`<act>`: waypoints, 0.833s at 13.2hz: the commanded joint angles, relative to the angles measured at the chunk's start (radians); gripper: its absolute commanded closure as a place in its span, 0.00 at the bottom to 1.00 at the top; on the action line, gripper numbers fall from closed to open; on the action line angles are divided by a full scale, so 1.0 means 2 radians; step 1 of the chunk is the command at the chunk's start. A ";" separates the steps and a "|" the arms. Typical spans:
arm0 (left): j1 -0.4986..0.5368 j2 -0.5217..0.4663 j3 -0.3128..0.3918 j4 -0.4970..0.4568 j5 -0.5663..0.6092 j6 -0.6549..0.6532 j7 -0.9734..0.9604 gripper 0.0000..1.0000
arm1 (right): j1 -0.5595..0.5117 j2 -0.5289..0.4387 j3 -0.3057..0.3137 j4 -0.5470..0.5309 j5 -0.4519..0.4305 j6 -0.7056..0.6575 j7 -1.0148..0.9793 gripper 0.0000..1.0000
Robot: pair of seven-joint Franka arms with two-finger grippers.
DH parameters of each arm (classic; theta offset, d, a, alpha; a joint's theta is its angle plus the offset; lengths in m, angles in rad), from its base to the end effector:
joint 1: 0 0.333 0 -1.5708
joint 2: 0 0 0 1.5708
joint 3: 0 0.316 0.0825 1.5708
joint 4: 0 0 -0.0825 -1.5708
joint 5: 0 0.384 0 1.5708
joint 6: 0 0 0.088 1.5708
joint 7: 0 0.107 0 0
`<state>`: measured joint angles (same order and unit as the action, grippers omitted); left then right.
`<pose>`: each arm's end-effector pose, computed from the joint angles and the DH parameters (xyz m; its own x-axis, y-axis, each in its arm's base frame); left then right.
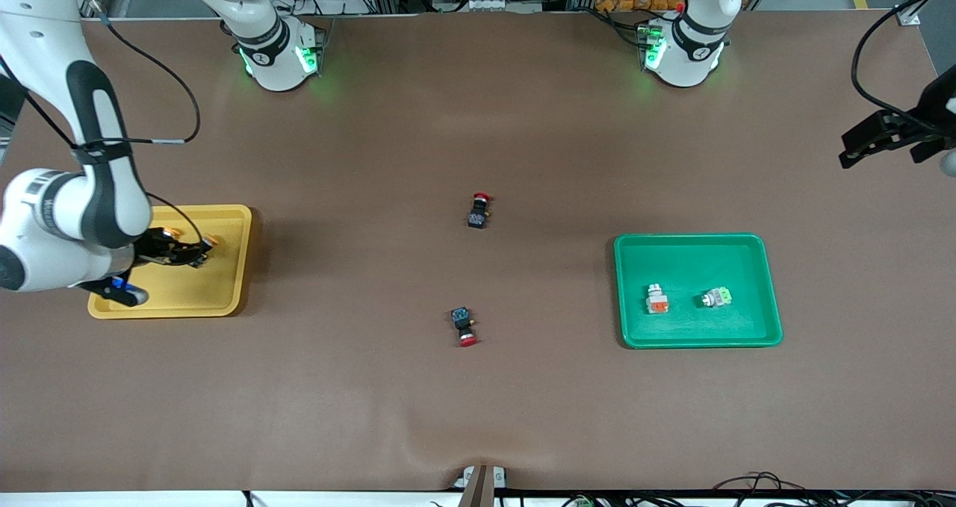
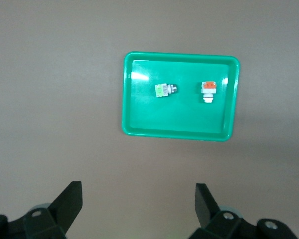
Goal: Place green and yellow buttons in trays
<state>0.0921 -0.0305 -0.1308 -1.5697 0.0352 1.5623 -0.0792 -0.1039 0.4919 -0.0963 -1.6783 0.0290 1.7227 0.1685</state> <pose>0.5442 -0.0185 0.6410 0.9988 0.0407 0.0259 0.0417 -0.9984 -0.0372 0.6078 -0.1154 0.2907 0.8351 -0.3543 -0.4207 -0.3487 -0.9326 0.0933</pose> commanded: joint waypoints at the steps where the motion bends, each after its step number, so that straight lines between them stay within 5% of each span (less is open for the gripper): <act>1: 0.002 -0.016 -0.009 -0.008 0.008 -0.006 0.009 0.00 | 0.002 -0.003 0.004 0.095 0.005 -0.063 0.002 0.00; 4: 0.002 -0.015 -0.009 -0.011 0.008 -0.005 0.010 0.00 | 0.022 -0.001 0.004 0.210 0.005 -0.136 -0.003 0.00; 11: 0.002 -0.068 -0.010 -0.071 0.007 0.012 0.012 0.00 | 0.035 -0.011 0.026 0.296 0.015 -0.118 -0.007 0.00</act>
<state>0.0919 -0.0774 -0.1486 -1.6155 0.0360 1.5607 -0.0784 -0.0373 0.4677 -0.0472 -1.1432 0.0389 1.4817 0.1587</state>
